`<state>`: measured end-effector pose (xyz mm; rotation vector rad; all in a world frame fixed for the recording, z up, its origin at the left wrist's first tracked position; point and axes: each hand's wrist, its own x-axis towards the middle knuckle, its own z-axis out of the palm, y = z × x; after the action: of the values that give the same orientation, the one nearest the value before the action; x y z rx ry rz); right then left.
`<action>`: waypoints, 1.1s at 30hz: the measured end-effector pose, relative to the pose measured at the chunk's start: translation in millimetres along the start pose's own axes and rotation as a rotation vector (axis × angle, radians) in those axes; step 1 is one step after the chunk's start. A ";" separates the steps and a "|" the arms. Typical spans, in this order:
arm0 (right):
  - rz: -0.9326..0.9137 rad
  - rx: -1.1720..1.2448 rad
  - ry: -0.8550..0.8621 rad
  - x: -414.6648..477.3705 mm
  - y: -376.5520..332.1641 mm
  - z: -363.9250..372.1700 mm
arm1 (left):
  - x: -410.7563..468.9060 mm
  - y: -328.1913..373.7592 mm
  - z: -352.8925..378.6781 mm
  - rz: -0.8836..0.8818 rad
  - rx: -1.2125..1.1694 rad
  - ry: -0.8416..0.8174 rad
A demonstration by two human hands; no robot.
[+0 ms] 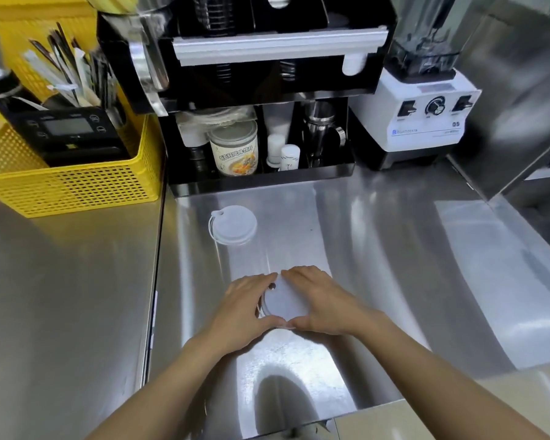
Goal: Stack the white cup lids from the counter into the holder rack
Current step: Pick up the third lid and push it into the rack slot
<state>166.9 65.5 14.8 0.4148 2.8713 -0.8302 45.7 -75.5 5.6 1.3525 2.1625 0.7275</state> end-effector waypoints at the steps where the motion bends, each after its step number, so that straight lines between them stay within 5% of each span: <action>1: 0.001 0.008 0.020 1.1 -0.8 -3.6 | 3.1 1.7 -2.9 0.015 -0.002 0.023; 22: -0.145 -0.085 0.673 80.2 -3.1 -278.4 | 190.3 140.8 -191.4 0.470 0.026 0.444; 27: -0.096 -0.095 0.633 110.5 18.0 -340.3 | 246.5 171.4 -216.7 0.499 0.013 0.429; 33: -0.014 -0.230 0.513 148.4 40.1 -391.4 | 300.5 185.5 -234.5 0.484 0.293 0.455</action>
<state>20.5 342.5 295.3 0.6613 3.3866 -0.4302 -102.7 224.3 266.0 2.0765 2.3714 1.0058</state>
